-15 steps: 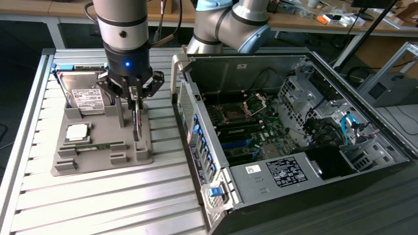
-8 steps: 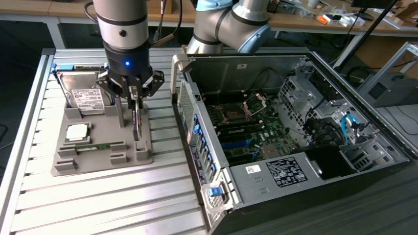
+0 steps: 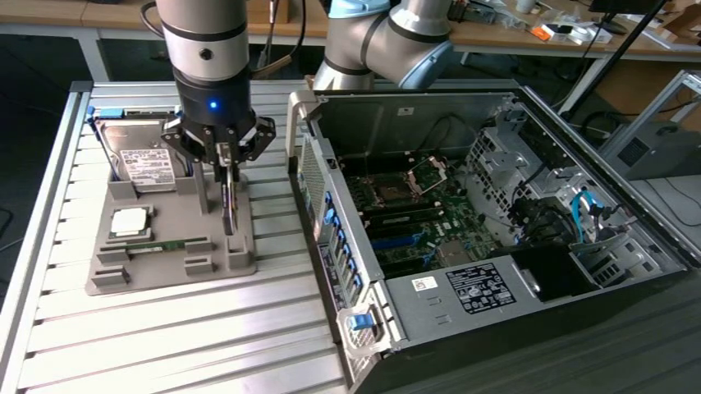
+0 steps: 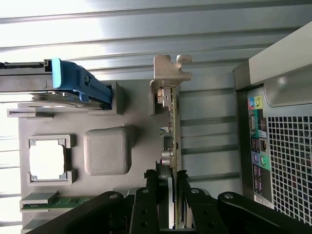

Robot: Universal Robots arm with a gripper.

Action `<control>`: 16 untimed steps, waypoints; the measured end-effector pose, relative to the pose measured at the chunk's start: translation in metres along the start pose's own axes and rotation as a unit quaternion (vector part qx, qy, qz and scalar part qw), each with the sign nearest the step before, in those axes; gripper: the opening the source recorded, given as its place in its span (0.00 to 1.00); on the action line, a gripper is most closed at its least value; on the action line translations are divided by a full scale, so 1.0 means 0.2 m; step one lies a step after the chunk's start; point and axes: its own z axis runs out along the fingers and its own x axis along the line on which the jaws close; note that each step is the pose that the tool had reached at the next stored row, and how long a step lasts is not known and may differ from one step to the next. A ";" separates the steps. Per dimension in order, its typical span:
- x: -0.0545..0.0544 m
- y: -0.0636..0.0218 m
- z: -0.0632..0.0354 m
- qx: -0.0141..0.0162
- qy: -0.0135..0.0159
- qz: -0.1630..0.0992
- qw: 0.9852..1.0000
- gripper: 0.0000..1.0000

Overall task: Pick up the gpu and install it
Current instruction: 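Pick up the gpu and move the gpu toward the slot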

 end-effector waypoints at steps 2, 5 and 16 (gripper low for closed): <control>0.00 0.000 -0.005 0.000 0.000 0.000 1.000 0.27; 0.00 0.000 -0.006 0.000 0.000 0.000 1.000 0.27; 0.00 0.003 -0.045 0.000 0.000 0.000 1.000 0.27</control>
